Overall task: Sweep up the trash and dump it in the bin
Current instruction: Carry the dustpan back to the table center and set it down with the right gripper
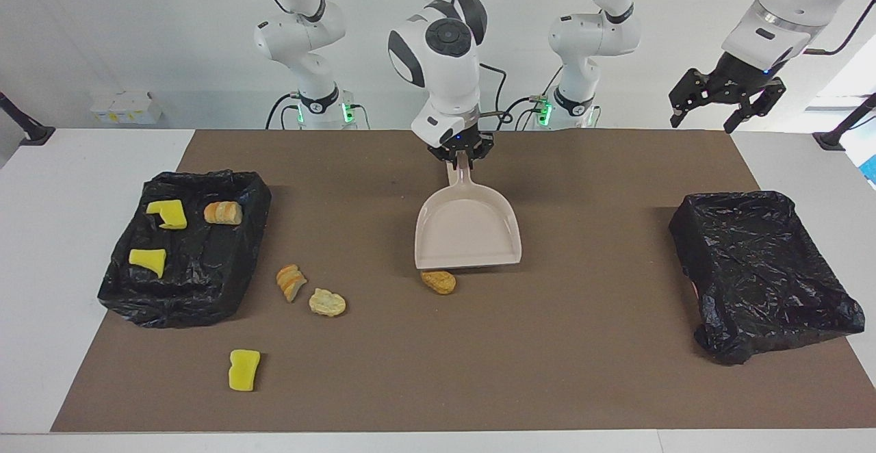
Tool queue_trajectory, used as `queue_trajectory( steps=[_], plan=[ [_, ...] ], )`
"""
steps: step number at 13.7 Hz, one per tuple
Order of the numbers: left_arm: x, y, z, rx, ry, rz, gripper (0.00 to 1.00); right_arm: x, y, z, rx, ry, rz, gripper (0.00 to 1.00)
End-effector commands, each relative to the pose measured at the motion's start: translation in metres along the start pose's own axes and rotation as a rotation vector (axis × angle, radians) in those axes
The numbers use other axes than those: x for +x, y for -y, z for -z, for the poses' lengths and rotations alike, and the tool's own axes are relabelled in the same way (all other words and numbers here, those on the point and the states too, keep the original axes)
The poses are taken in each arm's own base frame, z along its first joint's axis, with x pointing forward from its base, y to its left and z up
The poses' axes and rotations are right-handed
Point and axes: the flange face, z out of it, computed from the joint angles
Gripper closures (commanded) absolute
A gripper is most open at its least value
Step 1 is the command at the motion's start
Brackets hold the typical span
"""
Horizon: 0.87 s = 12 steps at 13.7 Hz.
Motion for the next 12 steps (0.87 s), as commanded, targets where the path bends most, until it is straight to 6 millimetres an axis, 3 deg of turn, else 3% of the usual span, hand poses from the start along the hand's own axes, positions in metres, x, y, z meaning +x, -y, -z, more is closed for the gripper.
queue_trajectory(
  steps=[1, 5, 9, 12],
  plan=[
    [-0.008, 0.003, 0.001, 0.016, -0.003, -0.003, 0.0, -0.004, 0.018, -0.017, 0.02, 0.012, -0.028, 1.0],
    [-0.008, 0.003, 0.001, 0.016, -0.003, -0.003, 0.0, 0.013, 0.016, -0.055, -0.002, 0.016, -0.053, 1.0],
    [-0.008, 0.002, 0.001, 0.014, -0.004, -0.003, 0.0, 0.044, -0.006, -0.052, 0.024, -0.025, -0.088, 1.0],
    [-0.008, 0.003, 0.001, 0.016, -0.003, -0.003, 0.0, 0.068, -0.019, -0.071, 0.029, -0.08, -0.047, 1.0]
  ],
)
